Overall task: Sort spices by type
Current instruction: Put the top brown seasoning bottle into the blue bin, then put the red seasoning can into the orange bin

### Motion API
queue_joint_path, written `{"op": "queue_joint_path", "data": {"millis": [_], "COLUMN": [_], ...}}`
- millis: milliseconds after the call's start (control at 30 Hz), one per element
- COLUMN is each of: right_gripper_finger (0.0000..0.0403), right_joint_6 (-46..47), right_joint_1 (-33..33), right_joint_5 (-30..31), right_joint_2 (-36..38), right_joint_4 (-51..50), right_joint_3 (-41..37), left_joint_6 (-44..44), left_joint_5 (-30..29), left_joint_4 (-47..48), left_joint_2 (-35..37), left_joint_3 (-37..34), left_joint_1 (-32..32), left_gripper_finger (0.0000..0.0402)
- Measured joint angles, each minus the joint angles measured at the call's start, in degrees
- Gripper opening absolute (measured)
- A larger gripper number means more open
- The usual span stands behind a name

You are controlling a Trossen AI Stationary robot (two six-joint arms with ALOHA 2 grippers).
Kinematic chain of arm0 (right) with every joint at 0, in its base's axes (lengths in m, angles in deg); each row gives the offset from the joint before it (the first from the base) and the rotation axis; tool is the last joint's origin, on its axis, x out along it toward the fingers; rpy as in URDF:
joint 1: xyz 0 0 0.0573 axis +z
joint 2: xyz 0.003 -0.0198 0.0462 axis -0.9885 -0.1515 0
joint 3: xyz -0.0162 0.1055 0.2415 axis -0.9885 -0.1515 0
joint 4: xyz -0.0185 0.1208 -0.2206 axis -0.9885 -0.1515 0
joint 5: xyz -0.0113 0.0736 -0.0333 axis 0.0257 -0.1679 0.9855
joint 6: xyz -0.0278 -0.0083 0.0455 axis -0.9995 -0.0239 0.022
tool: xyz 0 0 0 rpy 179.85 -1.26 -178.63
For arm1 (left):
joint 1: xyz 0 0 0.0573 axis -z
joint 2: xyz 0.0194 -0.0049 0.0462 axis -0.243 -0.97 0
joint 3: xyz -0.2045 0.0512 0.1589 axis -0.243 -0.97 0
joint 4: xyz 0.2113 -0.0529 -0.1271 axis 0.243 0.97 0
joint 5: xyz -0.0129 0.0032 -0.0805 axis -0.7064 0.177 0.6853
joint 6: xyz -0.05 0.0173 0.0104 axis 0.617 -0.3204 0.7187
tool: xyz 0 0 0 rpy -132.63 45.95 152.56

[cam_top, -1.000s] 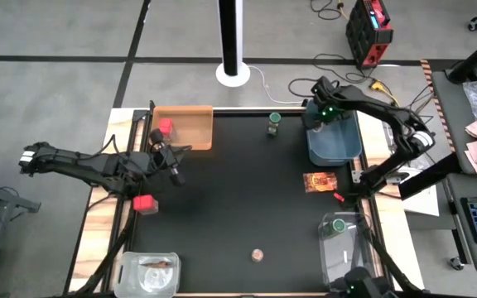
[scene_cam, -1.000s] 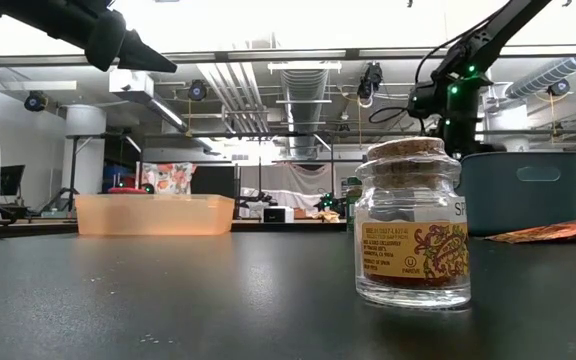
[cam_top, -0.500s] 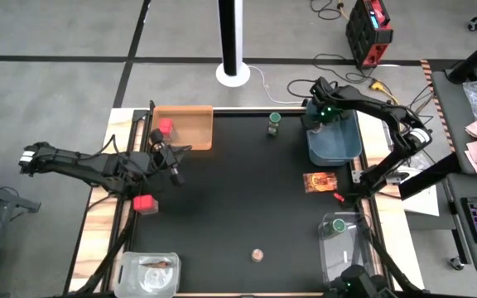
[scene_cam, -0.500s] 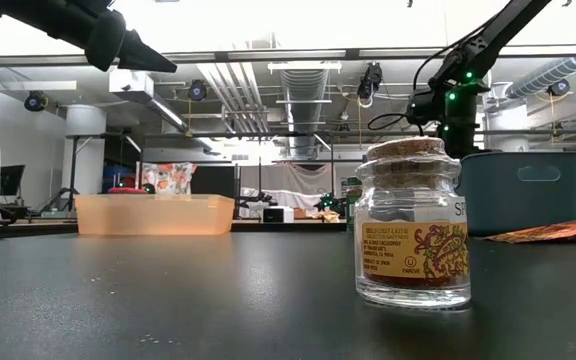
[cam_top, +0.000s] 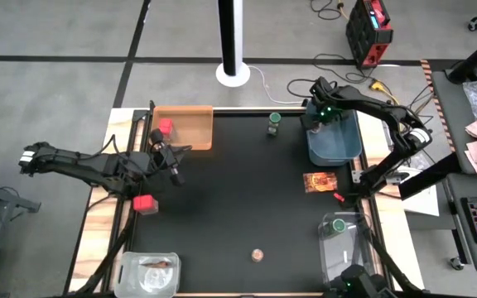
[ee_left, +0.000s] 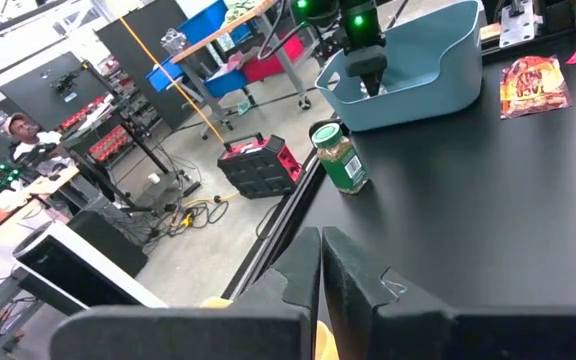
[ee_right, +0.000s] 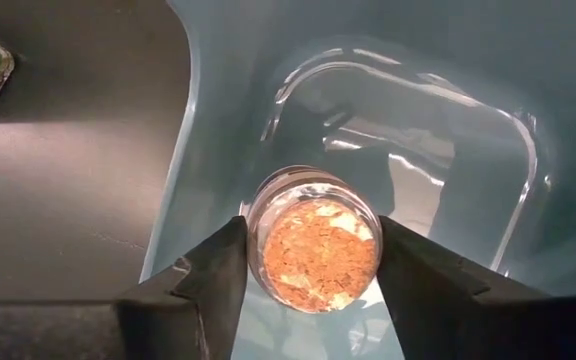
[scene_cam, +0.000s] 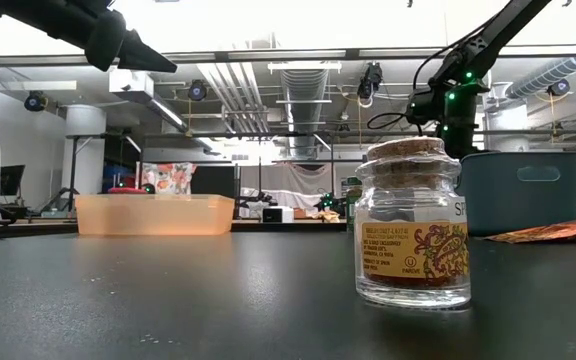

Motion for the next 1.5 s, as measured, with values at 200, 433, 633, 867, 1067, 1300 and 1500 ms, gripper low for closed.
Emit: {"op": "queue_joint_path", "data": {"millis": [200, 433, 633, 867, 1067, 1300, 1500], "right_gripper_finger": [0.0188, 0.0207, 0.0216, 0.0217, 0.0213, 0.0205, 0.0194], "right_joint_6": [0.0, 0.0, 0.1, 0.1, 0.3, 1.3, 1.7], "right_joint_1": [0.0, 0.0, 0.0, 0.0, 0.4, 5.3, 14.9], "right_joint_5": [-0.1, -0.5, -0.5, -0.5, -0.3, -0.3, 0.2], "right_joint_2": [0.0, 0.0, 0.0, 1.4, 3.9, 11.9, 19.0], "right_joint_4": [0.0, 0.0, 0.0, -0.7, -5.6, -6.1, -0.4], "right_joint_3": [0.0, 0.0, 0.0, 0.6, 5.1, 6.6, 3.8], "left_joint_6": [0.0, 0.0, 0.0, 0.0, 0.0, 0.0, 0.0], "left_joint_5": [0.0, 0.0, 0.0, 0.0, 0.0, 0.0, 0.0], "left_joint_4": [0.0, 0.0, 0.0, 0.0, 0.0, -0.9, -2.0], "left_joint_2": [0.0, 0.0, 0.0, 0.0, 0.0, 0.0, 0.0], "left_joint_3": [0.0, 0.0, 0.0, 0.0, 0.0, 0.0, 0.0], "left_joint_1": [0.0, 0.0, 0.0, 0.0, 0.0, 0.0, 0.0], "left_gripper_finger": [0.0, 0.0, 0.0, 0.0, 0.0, 0.0, 0.0]}}
